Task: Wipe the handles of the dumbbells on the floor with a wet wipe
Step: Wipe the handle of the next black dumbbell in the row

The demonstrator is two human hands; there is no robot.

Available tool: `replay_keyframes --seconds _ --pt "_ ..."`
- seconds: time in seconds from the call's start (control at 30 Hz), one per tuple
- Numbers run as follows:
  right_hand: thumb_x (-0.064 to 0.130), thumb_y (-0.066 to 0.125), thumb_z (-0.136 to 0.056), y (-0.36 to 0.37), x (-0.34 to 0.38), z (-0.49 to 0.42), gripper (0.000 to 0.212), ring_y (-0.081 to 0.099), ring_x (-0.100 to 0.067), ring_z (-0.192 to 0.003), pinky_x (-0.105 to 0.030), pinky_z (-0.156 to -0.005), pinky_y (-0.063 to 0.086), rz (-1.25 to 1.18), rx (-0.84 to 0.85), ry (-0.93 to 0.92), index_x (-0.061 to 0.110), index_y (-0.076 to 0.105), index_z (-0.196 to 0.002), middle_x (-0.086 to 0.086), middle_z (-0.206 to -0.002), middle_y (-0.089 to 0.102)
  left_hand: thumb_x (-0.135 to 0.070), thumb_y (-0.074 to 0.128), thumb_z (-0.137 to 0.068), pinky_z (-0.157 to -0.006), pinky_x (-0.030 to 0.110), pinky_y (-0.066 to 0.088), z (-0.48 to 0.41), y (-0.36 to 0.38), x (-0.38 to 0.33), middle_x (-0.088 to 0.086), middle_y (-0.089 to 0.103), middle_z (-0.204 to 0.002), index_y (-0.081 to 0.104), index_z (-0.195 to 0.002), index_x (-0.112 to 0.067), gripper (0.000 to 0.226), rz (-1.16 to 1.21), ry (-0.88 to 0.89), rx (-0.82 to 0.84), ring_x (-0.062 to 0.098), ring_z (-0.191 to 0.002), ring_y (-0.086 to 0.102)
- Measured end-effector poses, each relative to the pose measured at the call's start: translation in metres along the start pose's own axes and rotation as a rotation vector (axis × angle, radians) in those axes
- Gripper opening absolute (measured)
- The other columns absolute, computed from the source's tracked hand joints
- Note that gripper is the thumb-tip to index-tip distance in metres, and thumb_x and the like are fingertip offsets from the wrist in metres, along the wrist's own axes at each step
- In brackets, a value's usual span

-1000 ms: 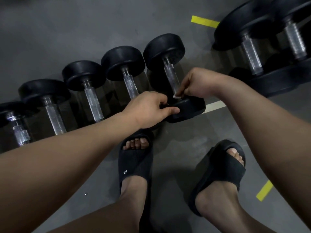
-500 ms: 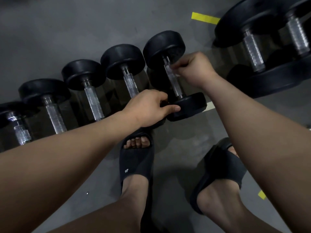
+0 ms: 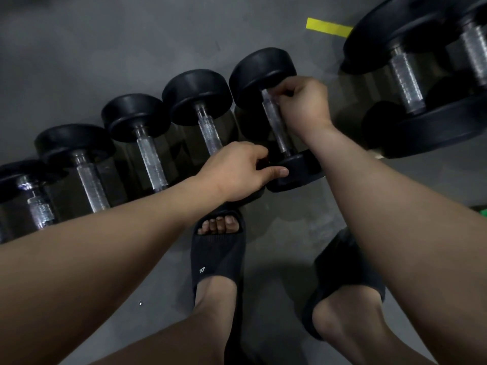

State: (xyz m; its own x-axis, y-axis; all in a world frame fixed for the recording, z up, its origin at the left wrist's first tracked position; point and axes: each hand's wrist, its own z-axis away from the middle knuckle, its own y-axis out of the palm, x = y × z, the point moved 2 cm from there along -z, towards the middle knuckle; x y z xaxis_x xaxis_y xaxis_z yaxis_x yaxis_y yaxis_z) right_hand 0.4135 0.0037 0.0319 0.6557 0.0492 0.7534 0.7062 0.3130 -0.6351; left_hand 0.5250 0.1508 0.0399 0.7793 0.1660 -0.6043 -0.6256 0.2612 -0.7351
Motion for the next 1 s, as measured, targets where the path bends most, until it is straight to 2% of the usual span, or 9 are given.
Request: replay_keyframes --seconds 0.2,0.33,0.43,0.53,0.63,0.8,0.9,1.0 --pt "0.034 0.071 -0.085 -0.002 0.010 0.004 0.019 0.069 -0.009 -0.083 -0.025 -0.079 0.054 0.072 0.003 -0.016 0.018 0.079 -0.091 0.005 -0.083 0.075 -0.080 0.053 -0.082 -0.062 0.038 0.052 -0.001 0.001 0.001 -0.009 0.055 -0.073 0.047 -0.065 -0.026 0.057 -0.009 0.009 0.005 0.012 -0.067 0.055" --pt "0.031 0.075 -0.084 0.002 0.005 -0.001 0.011 0.069 -0.009 -0.082 -0.027 -0.079 0.057 -0.048 -0.038 0.154 0.021 0.076 -0.087 0.007 -0.083 0.074 -0.081 0.053 -0.081 -0.063 0.039 0.052 0.000 0.002 0.002 -0.009 0.055 -0.074 0.048 -0.066 -0.026 0.057 -0.009 0.005 0.004 0.012 -0.069 0.055" --pt "0.031 0.081 -0.075 0.005 -0.003 -0.005 0.011 0.073 -0.011 -0.077 -0.036 -0.078 0.061 -0.218 -0.025 0.308 0.024 0.072 -0.076 0.006 -0.078 0.075 -0.080 0.054 -0.082 -0.065 0.039 0.053 0.000 0.001 0.001 -0.009 0.056 -0.074 0.051 -0.067 -0.026 0.056 -0.004 0.002 0.008 0.013 -0.070 0.056" --pt "0.023 0.082 -0.072 0.003 -0.006 -0.007 0.010 0.073 -0.016 -0.074 -0.038 -0.073 0.062 -0.242 0.016 0.339 0.024 0.071 -0.071 0.003 -0.076 0.075 -0.078 0.055 -0.082 -0.065 0.037 0.053 0.000 0.000 0.000 -0.009 0.057 -0.075 0.053 -0.070 -0.026 0.054 -0.003 -0.005 0.016 0.012 -0.071 0.057" --pt "0.016 0.085 -0.072 -0.005 -0.007 -0.003 0.013 0.068 -0.009 -0.065 -0.024 -0.061 0.054 -0.181 0.072 0.340 0.022 0.074 -0.068 0.005 -0.070 0.074 -0.077 0.056 -0.083 -0.065 0.038 0.053 0.000 -0.001 0.000 -0.009 0.056 -0.074 0.052 -0.068 -0.026 0.053 0.006 0.012 0.010 0.011 -0.070 0.056" --pt "0.005 0.084 -0.070 -0.019 -0.012 0.003 0.016 0.067 -0.007 -0.063 -0.025 -0.066 0.054 -0.086 0.208 0.316 0.019 0.077 -0.070 0.005 -0.071 0.075 -0.078 0.054 -0.084 -0.064 0.038 0.053 0.001 -0.001 0.000 -0.009 0.058 -0.077 0.053 -0.068 -0.029 0.051 0.015 0.022 0.022 0.011 -0.071 0.057" --pt "0.009 0.086 -0.071 -0.028 -0.012 0.011 0.012 0.069 -0.005 -0.069 -0.027 -0.073 0.058 0.002 0.279 0.302 0.018 0.079 -0.073 0.005 -0.076 0.077 -0.079 0.053 -0.082 -0.063 0.036 0.052 0.000 0.000 0.001 -0.010 0.057 -0.076 0.050 -0.065 -0.033 0.049 0.020 0.021 0.018 0.010 -0.070 0.057" --pt "0.016 0.088 -0.071 -0.038 -0.010 0.019 0.010 0.068 -0.003 -0.069 -0.023 -0.071 0.055 0.122 0.356 0.286 0.021 0.081 -0.076 0.009 -0.071 0.075 -0.079 0.053 -0.081 -0.060 0.034 0.049 0.000 0.000 0.001 -0.009 0.056 -0.074 0.049 -0.064 -0.031 0.051 0.028 0.021 0.017 0.011 -0.069 0.056"
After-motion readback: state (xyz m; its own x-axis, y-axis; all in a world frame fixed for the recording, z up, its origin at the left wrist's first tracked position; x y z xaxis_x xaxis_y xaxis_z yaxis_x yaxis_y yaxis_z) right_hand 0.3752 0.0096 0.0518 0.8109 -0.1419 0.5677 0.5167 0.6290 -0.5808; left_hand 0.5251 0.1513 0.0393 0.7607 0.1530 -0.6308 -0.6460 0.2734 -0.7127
